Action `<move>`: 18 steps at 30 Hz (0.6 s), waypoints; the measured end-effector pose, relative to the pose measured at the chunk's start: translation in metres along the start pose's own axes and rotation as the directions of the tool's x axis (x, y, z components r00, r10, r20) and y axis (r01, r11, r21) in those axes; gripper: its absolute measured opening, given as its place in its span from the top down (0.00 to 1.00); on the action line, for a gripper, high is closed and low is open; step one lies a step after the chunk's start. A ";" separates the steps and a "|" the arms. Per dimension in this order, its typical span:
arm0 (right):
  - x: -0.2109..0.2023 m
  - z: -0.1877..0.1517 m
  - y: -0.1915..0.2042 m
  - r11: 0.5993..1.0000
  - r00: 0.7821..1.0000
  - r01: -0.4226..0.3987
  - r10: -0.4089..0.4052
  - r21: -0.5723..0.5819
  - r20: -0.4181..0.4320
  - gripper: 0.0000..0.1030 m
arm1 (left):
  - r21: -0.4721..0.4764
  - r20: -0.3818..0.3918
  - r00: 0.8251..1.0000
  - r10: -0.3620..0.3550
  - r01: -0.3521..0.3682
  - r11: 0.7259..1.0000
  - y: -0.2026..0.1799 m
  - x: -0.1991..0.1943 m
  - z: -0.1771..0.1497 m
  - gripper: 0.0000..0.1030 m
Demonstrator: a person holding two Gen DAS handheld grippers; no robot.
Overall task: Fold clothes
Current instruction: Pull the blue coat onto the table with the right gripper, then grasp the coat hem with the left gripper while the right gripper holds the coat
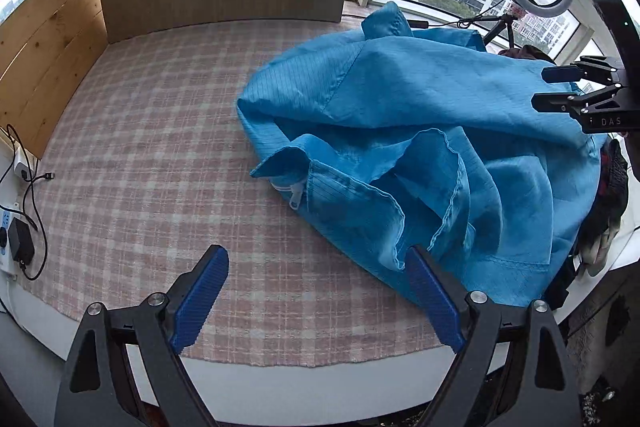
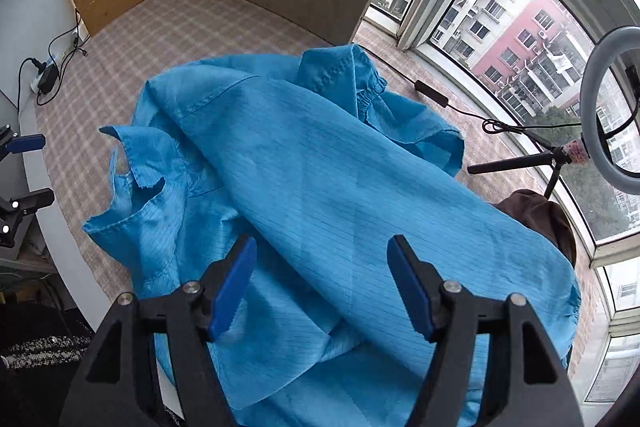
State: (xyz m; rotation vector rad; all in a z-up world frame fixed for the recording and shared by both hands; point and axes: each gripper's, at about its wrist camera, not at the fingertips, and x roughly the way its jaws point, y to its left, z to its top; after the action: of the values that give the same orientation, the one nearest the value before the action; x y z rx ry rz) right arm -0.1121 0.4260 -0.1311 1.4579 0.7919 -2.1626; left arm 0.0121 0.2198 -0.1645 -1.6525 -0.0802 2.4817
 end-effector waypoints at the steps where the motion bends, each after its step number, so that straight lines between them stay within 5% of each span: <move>1: 0.013 -0.006 0.009 0.998 1.000 0.012 -0.013 -0.061 -0.013 0.35 | 0.012 -0.013 1.000 -0.002 0.002 1.000 -0.015 0.010 -0.006 0.13; 8: 0.081 0.007 0.018 0.954 0.986 0.165 -0.160 -0.252 0.041 0.35 | -0.061 -0.074 0.991 0.114 -0.119 0.991 -0.070 0.086 0.001 0.18; 9: 0.090 0.011 0.015 0.955 0.989 0.147 -0.146 -0.258 0.026 0.37 | -0.070 -0.075 0.988 0.135 -0.141 0.988 -0.075 0.097 0.005 0.34; 10: 0.098 0.012 0.012 0.960 0.995 0.095 -0.100 -0.263 -0.003 0.61 | -0.075 -0.080 0.987 0.139 -0.145 0.987 -0.078 0.104 0.007 0.48; 11: 0.105 0.014 0.008 0.966 0.998 0.029 -0.043 -0.257 -0.049 0.85 | -0.077 -0.089 0.988 0.127 -0.134 0.988 -0.078 0.107 0.006 0.75; 12: 0.107 0.015 0.002 0.973 0.997 -0.014 -0.004 -0.229 -0.079 0.98 | -0.079 -0.098 0.988 0.115 -0.123 0.989 -0.077 0.110 0.005 0.87; 15: 0.070 0.016 -0.022 0.986 0.997 -0.076 0.079 -0.151 0.014 0.99 | -0.156 -0.040 0.999 0.015 -0.021 0.988 -0.055 0.088 -0.001 0.94; 18: 0.013 0.017 -0.053 0.996 0.985 -0.073 0.081 -0.055 0.150 0.99 | -0.227 0.016 1.000 0.021 -0.017 0.974 -0.019 0.053 -0.005 0.97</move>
State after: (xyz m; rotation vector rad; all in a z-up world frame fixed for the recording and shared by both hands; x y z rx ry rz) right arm -0.1613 0.4550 -0.1265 1.2610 0.7177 -2.1504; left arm -0.0017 0.2471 -0.2119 -1.7209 -0.3654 2.5843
